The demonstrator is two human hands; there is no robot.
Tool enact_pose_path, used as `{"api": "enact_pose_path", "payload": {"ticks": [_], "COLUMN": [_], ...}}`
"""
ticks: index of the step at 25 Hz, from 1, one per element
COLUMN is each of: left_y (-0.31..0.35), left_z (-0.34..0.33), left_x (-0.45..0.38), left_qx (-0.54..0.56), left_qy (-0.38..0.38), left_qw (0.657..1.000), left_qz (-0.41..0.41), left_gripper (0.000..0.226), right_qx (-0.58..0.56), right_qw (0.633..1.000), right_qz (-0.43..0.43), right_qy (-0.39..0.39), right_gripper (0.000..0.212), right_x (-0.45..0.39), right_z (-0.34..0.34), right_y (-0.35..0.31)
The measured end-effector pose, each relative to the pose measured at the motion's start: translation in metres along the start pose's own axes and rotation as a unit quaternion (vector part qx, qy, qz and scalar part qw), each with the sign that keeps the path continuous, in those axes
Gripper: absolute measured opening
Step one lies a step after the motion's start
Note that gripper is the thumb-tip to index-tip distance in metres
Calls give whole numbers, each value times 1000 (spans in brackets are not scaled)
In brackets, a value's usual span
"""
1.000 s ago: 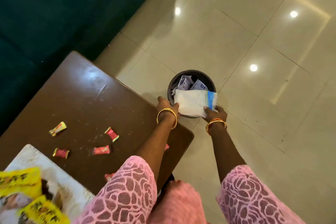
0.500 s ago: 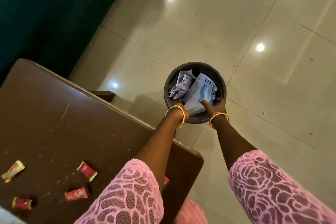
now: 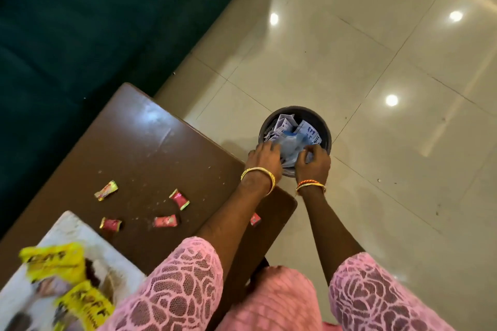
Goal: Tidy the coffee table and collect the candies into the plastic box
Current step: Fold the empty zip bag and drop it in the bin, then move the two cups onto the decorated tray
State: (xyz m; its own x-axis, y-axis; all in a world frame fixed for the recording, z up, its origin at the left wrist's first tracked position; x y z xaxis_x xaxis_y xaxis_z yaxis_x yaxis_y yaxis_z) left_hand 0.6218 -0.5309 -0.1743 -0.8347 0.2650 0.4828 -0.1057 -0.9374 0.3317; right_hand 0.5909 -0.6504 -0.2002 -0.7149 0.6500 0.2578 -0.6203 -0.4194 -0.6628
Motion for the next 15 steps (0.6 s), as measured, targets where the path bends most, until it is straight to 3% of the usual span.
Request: {"api": "enact_pose_path", "payload": {"ticks": [2,5,11,15], "left_y": [-11,-43,-137,-182], "left_z": [17,12,-27,-59], "left_x": [50,130,330,439], "left_qx": [6,-24,-15,25], "left_qy": [75,85,115,146], "left_qw": [997,996,967,933], "left_qz": [-6,31,227,327], "left_gripper": [52,57,61,63], "right_qx": [32,115,248,297], "right_qw": [995,967,867,805], "right_qz": [98,219,387,449], "right_qy": [-16,-64,-191,-249], "right_gripper": [26,39,53,55], "right_x": [41,110,289,383], "right_z": [20,28,25,16], "right_y": [-34,-56,-53,-43]}}
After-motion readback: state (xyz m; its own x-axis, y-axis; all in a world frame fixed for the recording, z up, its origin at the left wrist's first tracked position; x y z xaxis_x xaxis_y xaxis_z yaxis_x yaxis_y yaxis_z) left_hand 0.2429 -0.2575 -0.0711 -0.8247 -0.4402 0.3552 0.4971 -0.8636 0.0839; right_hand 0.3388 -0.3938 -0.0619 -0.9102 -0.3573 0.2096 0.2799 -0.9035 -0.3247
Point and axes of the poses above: each hand's wrist, its own x-axis away from the middle knuckle, its own z-axis out of the back of the hand, y = z × x, the point moved 4 cm from there along -x, towards the middle knuckle, and after that the axes turned 4 degrees about y, right-handed, at the moved point
